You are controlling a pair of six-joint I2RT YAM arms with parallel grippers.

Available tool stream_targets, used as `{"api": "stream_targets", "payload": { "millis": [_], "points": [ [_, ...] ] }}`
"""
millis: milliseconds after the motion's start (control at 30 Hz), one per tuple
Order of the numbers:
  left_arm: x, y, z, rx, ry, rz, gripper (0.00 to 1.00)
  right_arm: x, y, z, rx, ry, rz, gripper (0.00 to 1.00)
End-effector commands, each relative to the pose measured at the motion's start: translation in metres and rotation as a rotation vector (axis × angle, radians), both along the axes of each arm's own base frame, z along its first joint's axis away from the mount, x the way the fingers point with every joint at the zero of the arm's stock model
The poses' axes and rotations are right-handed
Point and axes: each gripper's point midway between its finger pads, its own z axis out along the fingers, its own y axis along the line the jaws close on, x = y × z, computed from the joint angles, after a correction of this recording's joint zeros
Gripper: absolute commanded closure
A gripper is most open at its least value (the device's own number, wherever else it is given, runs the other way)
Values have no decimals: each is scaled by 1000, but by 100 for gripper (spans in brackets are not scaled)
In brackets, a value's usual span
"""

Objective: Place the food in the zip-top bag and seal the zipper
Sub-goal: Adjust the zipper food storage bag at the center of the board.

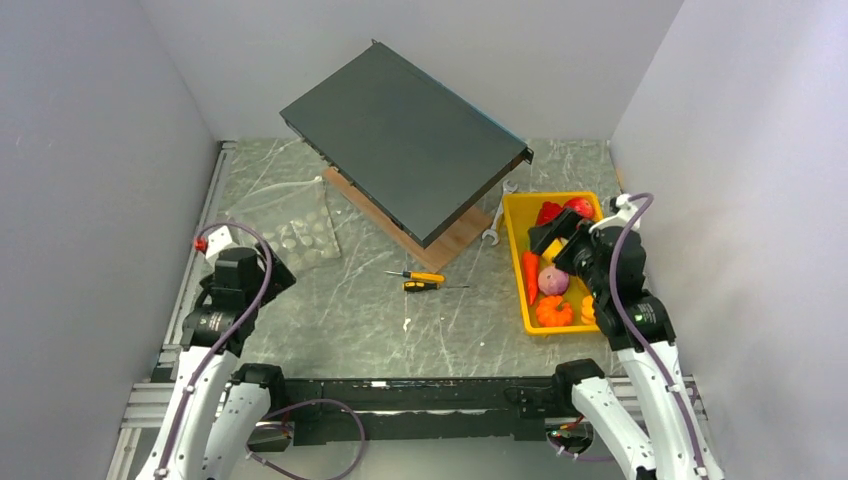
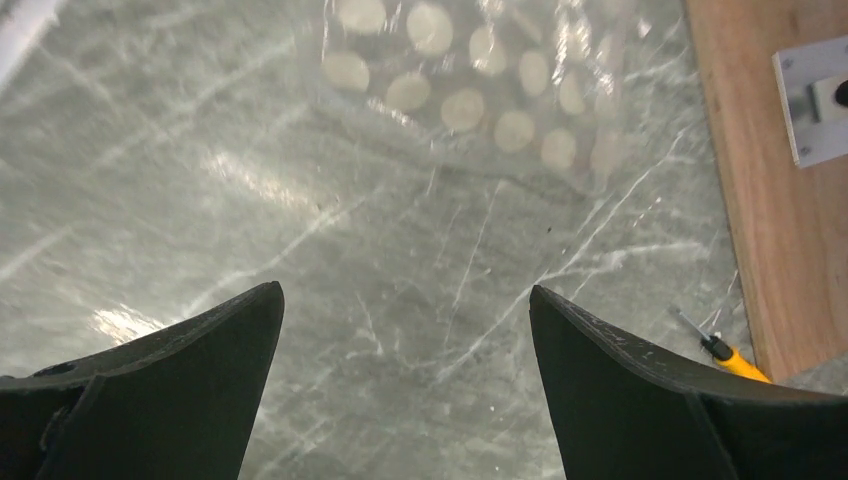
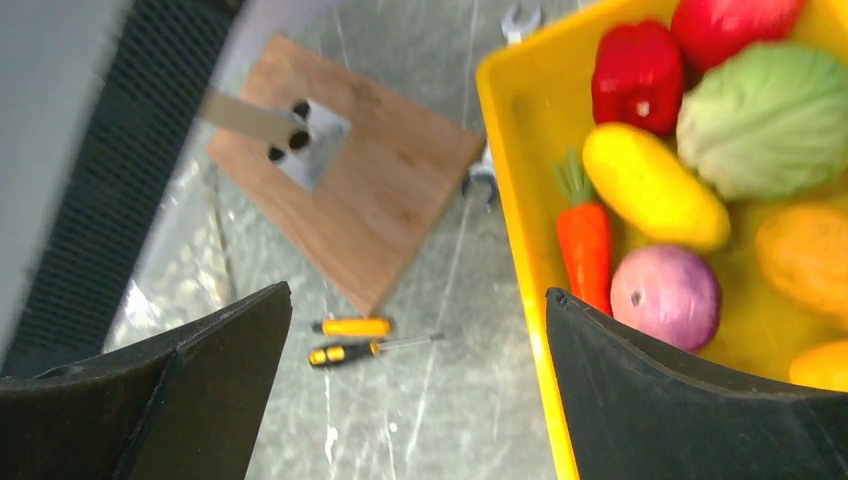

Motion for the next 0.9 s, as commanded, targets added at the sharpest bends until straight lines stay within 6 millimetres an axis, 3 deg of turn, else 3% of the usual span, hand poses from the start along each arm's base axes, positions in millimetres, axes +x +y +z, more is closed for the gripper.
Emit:
{"api": "stream_targets", "payload": {
  "millis": [0, 200, 300, 433, 567, 767, 867],
  "points": [
    [7, -16, -25, -174, 17, 66, 1, -19, 22, -43, 49, 79, 124, 0],
    [25, -27, -37, -356, -39, 125, 1, -38, 71, -73, 138, 81, 428, 0],
    [35, -28, -34, -429, -90, 157, 2, -43, 72, -78, 130, 78, 447, 0],
    [47, -16, -37, -535, -151, 302, 1, -49, 74, -71, 123, 44, 480, 0],
    [71, -18, -33, -714, -257, 354, 1, -53, 75, -75, 118, 51, 494, 0],
    [104, -20, -41, -763, -177, 381, 1, -59, 75, -78, 112, 54, 508, 0],
    [116, -19, -56, -762, -140, 397, 1, -60, 73, -81, 101, 56, 505, 0]
  ]
}}
